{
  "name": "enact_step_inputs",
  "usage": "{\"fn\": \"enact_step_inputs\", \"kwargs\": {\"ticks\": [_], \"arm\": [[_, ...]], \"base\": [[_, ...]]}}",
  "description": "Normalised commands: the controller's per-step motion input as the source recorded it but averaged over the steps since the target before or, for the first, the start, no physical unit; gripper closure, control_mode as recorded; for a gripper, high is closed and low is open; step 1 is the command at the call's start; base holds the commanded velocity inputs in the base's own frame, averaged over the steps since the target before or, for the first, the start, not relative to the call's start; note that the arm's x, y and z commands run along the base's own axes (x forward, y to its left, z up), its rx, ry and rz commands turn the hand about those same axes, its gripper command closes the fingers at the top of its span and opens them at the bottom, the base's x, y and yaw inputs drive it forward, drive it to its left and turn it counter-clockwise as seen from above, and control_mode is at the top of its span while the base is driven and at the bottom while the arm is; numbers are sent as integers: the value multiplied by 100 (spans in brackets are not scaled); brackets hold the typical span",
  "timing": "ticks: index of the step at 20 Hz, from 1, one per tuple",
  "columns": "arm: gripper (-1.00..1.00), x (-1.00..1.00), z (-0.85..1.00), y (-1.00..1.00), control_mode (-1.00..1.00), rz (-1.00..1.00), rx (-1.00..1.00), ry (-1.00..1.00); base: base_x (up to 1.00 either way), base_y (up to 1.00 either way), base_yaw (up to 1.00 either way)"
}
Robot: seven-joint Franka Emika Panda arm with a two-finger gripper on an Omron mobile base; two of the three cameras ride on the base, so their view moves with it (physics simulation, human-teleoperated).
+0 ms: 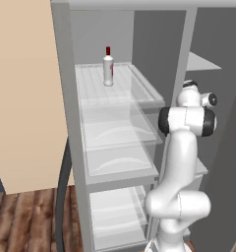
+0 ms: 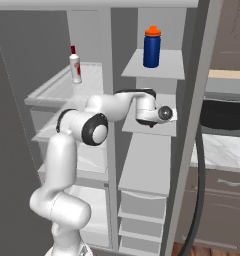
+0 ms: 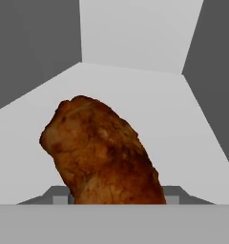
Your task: There's a chicken drumstick in the fridge that needs to be moved to the freezer for freezing. Pick up the chicken drumstick from the fridge, place it on any shelf in the freezer, and close the fridge and freezer doors when done.
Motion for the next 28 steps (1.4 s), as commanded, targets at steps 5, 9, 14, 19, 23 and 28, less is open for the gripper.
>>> {"fn": "enact_step_inputs", "kwargs": {"ticks": [5, 9, 14, 19, 23, 28], "arm": [[100, 29, -47, 2, -100, 0, 0, 0], [-100, 2, -66, 40, -100, 0, -4, 0], [-100, -14, -35, 3, -100, 0, -1, -1], [-100, -8, -2, 0, -100, 0, 0, 0], [-100, -22, 0, 0, -100, 0, 0, -9], [-100, -58, 0, 0, -100, 0, 0, -5]], "base": [[0, 0, 0], [0, 0, 0], [0, 0, 0], [0, 0, 0], [0, 0, 0], [0, 0, 0]]}}
